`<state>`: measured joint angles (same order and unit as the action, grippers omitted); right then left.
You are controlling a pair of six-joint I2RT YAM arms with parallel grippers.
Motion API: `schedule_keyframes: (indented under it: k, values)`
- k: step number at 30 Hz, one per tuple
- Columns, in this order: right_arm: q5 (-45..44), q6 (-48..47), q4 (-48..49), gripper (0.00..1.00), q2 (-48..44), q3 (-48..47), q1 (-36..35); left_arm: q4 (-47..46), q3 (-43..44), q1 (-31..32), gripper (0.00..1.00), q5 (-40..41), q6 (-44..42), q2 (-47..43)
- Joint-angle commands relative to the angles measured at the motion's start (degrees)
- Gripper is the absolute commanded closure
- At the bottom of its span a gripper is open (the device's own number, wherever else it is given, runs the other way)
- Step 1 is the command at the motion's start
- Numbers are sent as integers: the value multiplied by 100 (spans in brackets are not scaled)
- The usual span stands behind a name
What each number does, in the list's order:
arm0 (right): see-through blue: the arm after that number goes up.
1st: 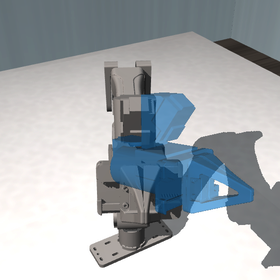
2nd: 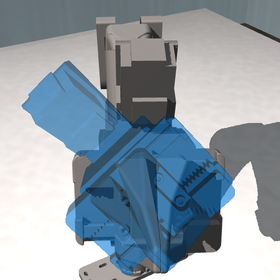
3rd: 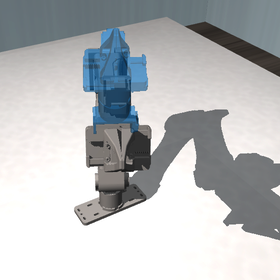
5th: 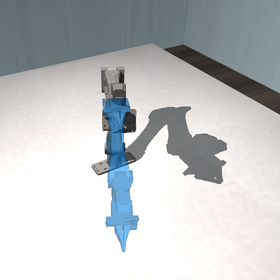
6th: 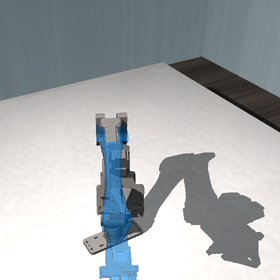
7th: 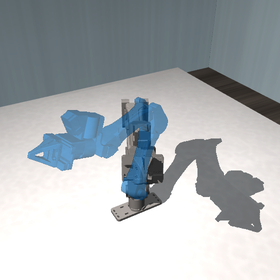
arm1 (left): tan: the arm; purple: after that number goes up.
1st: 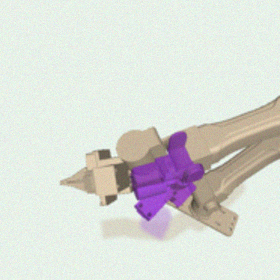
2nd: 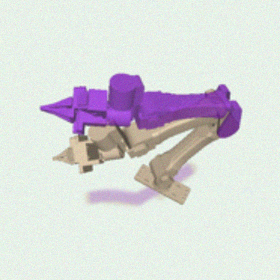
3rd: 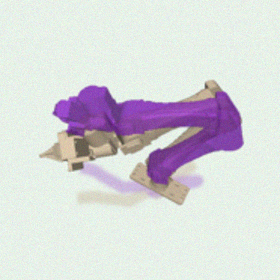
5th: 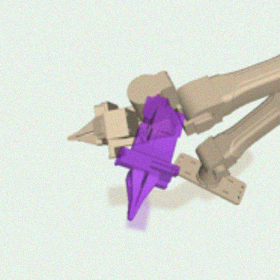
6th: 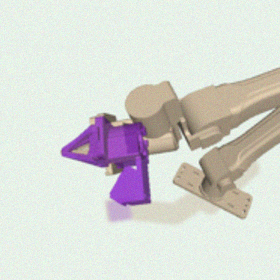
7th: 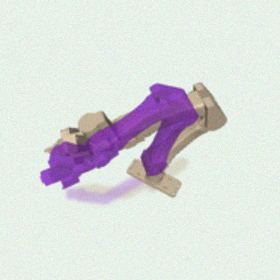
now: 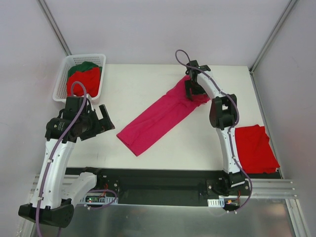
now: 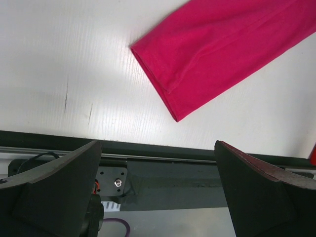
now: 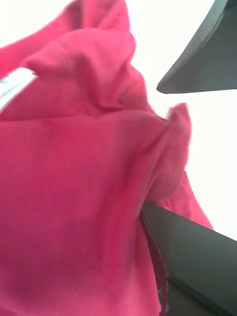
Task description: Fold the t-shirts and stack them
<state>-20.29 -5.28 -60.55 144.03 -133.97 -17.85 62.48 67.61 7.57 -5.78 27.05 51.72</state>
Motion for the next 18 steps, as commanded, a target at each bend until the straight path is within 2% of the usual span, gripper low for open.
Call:
schedule_keyframes:
  k: [1, 2, 4, 7, 11, 18]
  values:
    - [602, -131, 1105, 4, -497, 529, 123, 388, 191, 60, 1, 112, 99, -180]
    - [806, -131, 1481, 4, -542, 617, 150, 397, 217, 60, 1, 121, 99, -189]
    - [1270, -88, 1634, 4, -525, 532, 185, 414, 243, 60, 1, 130, 90, -172]
    - [1326, -70, 1660, 4, -812, 511, 115, 406, 348, 60, 1, 121, 99, -136]
    - [931, -517, 2520, 4, -1848, 1249, -131, 336, 375, 60, 1, 86, 143, -101]
    - [764, -685, 2408, 4, -2975, 1206, -806, 169, 279, 60, 1, -28, 196, -189]
